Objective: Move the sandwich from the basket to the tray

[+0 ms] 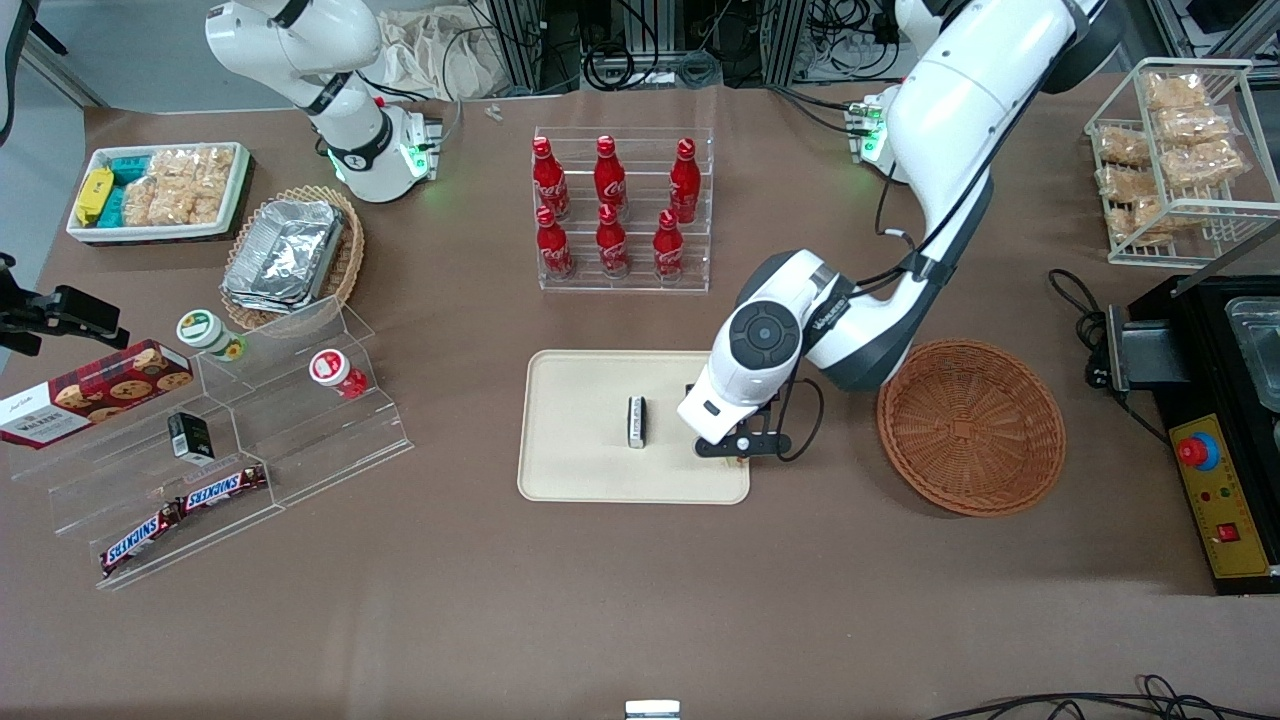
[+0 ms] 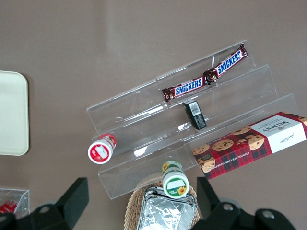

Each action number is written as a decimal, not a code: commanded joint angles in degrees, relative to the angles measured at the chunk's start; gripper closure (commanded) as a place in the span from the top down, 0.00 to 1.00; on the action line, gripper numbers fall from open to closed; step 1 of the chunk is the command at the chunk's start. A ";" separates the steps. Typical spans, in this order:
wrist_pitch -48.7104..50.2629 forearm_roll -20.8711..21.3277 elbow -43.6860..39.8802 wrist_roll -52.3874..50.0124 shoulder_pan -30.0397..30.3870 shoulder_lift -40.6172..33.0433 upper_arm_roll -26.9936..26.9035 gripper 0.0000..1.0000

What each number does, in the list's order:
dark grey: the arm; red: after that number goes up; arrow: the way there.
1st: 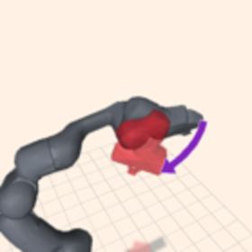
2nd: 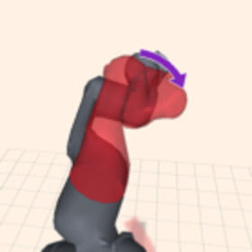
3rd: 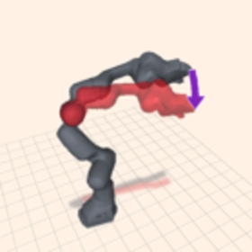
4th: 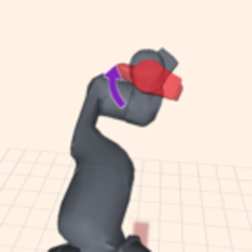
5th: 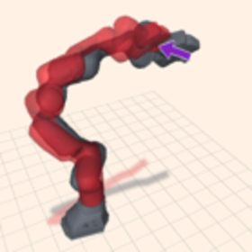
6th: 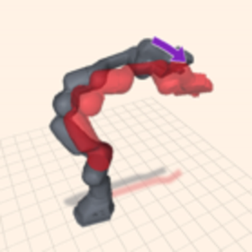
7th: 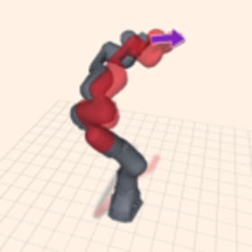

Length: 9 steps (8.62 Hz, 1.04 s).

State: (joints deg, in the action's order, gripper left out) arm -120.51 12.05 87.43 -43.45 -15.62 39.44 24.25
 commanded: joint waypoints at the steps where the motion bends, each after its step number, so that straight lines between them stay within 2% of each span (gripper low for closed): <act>1: -0.33 2.96 -2.00 -1.29 -1.34 3.08 -0.17 0.02; 3: -3.22 3.24 -1.65 -1.29 -1.78 4.32 -0.17 0.02; 4: -3.50 3.33 -1.56 -1.20 -2.22 4.67 -0.17 0.10; 5: -3.50 3.33 -1.47 -1.20 -2.22 5.11 -0.17 0.26; 7: -3.33 3.85 -1.47 -1.20 -2.05 5.12 -0.25 0.93; 8: -1.32 3.07 -1.47 -1.20 -1.44 4.25 -0.17 0.99; 9: 2.70 2.63 -1.64 -0.94 -0.04 2.15 -0.08 0.99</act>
State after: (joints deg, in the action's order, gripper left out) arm -121.97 14.52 86.67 -43.62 -16.74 43.73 24.02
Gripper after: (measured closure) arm 0.238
